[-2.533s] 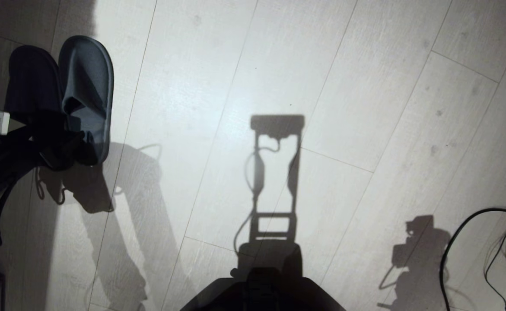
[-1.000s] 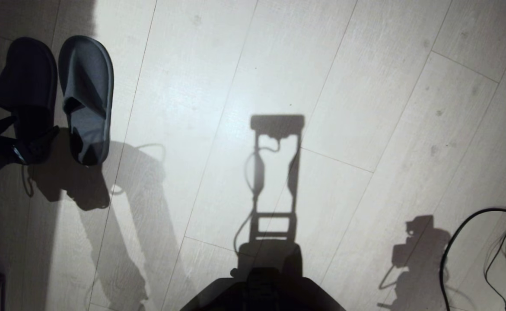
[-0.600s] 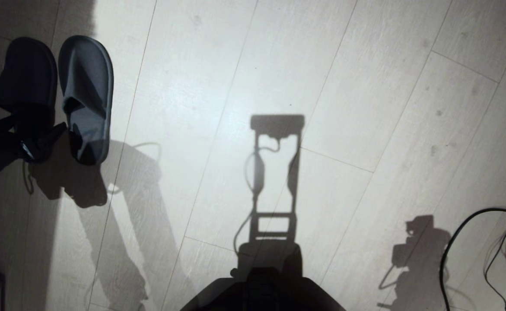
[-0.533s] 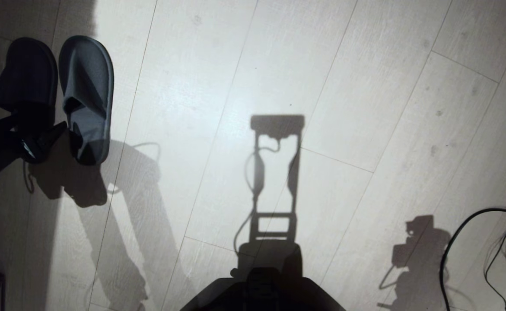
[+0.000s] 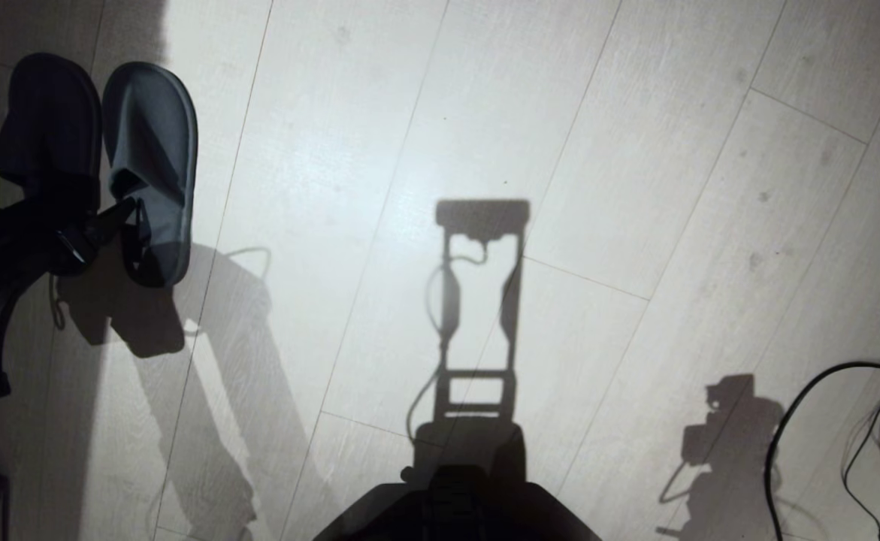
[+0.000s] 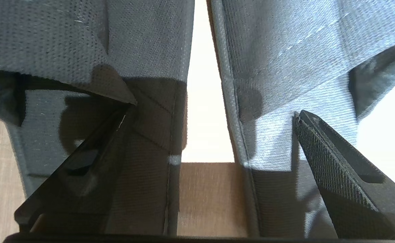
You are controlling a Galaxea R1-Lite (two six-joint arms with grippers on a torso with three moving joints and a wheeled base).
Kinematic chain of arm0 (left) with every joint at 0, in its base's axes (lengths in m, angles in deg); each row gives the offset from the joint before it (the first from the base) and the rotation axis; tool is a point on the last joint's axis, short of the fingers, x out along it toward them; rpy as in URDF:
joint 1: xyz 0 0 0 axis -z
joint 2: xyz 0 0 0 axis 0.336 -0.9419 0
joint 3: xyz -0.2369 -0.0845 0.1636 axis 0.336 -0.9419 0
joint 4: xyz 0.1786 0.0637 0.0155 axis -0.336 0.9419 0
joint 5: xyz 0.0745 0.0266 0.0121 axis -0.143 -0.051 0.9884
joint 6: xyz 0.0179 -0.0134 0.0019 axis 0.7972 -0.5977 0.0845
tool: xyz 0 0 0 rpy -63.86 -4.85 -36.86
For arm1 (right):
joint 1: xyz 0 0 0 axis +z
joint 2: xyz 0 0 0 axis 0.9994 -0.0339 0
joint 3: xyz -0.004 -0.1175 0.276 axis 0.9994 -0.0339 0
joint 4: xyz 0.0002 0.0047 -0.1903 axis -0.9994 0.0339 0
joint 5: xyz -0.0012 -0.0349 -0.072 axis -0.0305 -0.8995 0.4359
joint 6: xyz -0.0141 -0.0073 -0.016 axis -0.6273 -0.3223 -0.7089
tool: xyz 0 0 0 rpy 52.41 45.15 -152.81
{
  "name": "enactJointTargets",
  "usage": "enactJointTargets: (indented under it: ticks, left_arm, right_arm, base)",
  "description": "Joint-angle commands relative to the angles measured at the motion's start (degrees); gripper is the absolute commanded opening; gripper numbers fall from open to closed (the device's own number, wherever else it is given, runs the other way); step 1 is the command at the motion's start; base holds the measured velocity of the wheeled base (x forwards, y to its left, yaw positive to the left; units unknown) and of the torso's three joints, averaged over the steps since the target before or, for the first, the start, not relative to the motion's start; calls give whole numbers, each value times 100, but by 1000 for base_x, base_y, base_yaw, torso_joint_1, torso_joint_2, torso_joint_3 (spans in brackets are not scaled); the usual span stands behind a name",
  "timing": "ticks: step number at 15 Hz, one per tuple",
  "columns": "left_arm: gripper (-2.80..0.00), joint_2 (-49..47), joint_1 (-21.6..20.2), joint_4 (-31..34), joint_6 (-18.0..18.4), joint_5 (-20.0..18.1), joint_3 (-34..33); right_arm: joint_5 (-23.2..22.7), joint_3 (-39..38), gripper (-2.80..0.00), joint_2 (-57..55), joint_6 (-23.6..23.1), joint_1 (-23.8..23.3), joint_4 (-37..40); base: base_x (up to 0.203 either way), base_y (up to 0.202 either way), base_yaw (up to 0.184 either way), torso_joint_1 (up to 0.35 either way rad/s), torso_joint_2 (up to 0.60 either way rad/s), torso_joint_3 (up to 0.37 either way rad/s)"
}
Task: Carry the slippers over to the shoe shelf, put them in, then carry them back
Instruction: Pick up the slippers on the floor
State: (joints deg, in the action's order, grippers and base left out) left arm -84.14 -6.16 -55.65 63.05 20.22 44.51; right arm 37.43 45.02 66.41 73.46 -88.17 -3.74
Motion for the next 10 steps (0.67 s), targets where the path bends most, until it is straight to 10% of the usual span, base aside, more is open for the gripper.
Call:
enactJointTargets:
  ticks: [1,10]
  left_arm:
    - [0,-226,22,-70,-18,-16,130]
    - [0,-402,-4,-459,-739,379,325]
  right_arm:
    - [-2,0,-280,-9,-7,2,2]
    - [-2,0,-280,-9,-7,2,2]
  base:
    - [0,0,0,0,0,0]
    - [0,0,0,0,0,0]
